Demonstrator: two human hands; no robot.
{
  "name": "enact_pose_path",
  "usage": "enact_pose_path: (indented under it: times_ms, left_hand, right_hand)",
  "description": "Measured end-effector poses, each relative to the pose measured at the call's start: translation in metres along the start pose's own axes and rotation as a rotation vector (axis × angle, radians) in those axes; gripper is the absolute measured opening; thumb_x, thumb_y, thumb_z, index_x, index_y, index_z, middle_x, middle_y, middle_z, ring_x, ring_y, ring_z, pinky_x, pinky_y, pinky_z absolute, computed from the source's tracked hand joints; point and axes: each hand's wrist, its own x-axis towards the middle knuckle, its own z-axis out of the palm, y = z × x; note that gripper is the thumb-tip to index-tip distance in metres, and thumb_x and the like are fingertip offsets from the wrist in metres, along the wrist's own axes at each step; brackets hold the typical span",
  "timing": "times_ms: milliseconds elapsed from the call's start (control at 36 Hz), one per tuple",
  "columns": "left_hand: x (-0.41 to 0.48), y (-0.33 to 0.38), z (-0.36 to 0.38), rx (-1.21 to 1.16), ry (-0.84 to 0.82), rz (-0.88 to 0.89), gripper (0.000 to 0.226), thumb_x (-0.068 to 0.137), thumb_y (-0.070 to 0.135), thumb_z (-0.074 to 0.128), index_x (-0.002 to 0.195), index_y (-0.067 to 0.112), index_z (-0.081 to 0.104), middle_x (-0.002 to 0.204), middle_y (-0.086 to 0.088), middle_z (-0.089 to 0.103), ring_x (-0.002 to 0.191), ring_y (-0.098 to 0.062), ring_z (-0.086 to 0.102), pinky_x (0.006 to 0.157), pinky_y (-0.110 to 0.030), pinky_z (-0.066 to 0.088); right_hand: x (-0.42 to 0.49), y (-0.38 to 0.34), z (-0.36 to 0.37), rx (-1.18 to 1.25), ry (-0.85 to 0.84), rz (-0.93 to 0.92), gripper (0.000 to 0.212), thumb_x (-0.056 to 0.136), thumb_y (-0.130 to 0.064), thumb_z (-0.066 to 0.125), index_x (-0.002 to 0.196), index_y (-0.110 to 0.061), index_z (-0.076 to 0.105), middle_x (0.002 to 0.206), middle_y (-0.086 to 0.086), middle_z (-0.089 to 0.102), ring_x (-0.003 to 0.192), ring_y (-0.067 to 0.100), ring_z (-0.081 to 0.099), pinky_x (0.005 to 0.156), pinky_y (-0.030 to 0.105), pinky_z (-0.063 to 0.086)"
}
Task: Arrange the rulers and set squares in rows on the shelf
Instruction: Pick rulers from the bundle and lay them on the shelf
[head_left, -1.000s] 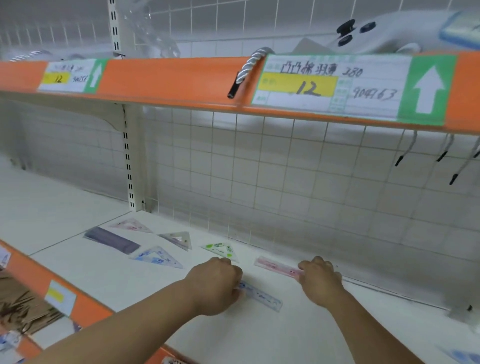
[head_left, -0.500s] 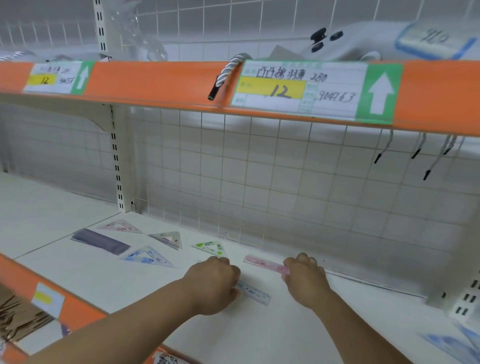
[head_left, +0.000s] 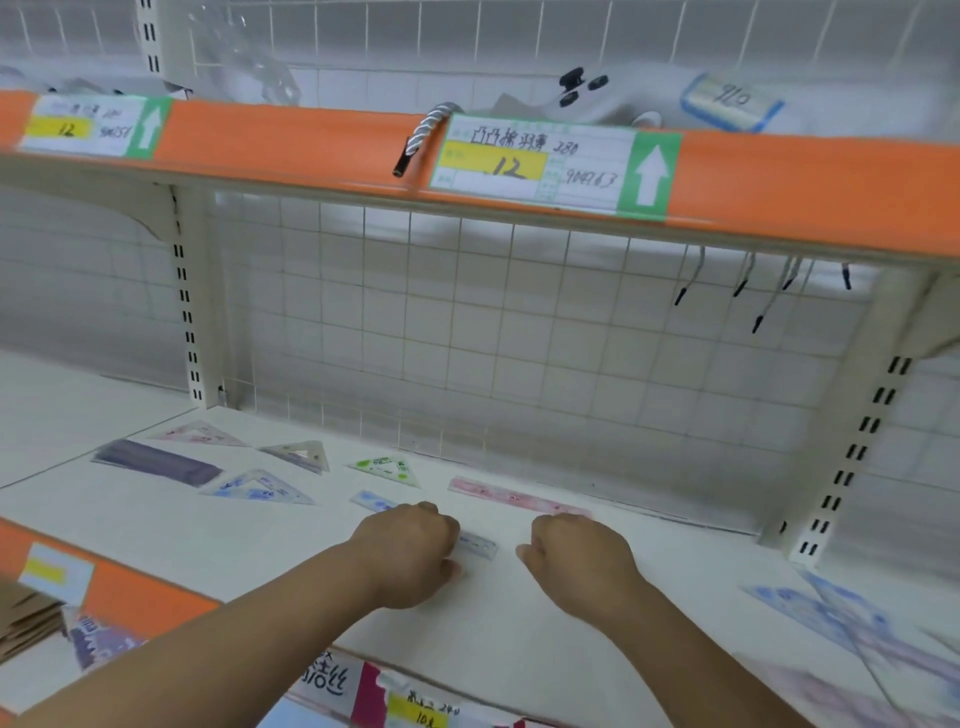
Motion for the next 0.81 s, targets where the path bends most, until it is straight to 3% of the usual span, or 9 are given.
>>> enact_pose_path:
  times_ms: [83,167,556,806]
  left_hand:
    - [-0.004,0.006,-0.001,0.006,0.003,0.031,0.035,0.098,0.041,0.043,0.12,0.015,0.053,0.124,-0.006,0.051,0.113,-0.024,0.051,0.089,-0.036,0.045]
    - [-0.011,0.012,-0.004,0.008,0.018,0.066,0.035,0.098,0.04,0.043,0.12,0.015,0.053,0.124,-0.006,0.051,0.112,-0.024,0.051,0.089,-0.035,0.044]
    - [-0.065,0.03,-0.005,-0.001,0.017,0.232,0.034,0.098,0.041,0.043,0.118,0.016,0.055,0.122,-0.005,0.052,0.108,-0.022,0.054,0.086,-0.033,0.045]
    - [-0.081,0.07,0.0,-0.054,0.036,0.348,0.029,0.097,0.04,0.046,0.112,0.018,0.057,0.114,-0.002,0.054,0.103,-0.021,0.055,0.083,-0.03,0.046]
  right_hand:
    - [-0.016,0.001,-0.004,-0.006,0.016,0.004,0.023,0.098,-0.041,0.039,0.086,-0.022,0.047,0.096,0.003,0.059,0.089,0.024,0.056,0.07,0.028,0.034]
    - [-0.033,0.003,-0.007,-0.015,0.031,0.029,0.024,0.098,-0.039,0.039,0.085,-0.019,0.043,0.086,0.0,0.05,0.078,0.019,0.046,0.068,0.029,0.035]
    - [-0.116,-0.016,-0.017,-0.008,0.039,0.17,0.026,0.098,-0.038,0.04,0.086,-0.016,0.046,0.084,0.0,0.05,0.078,0.02,0.047,0.066,0.03,0.036]
    - [-0.182,-0.001,-0.023,-0.033,0.056,0.282,0.031,0.098,-0.037,0.041,0.102,-0.011,0.058,0.098,0.006,0.059,0.088,0.025,0.056,0.069,0.029,0.037]
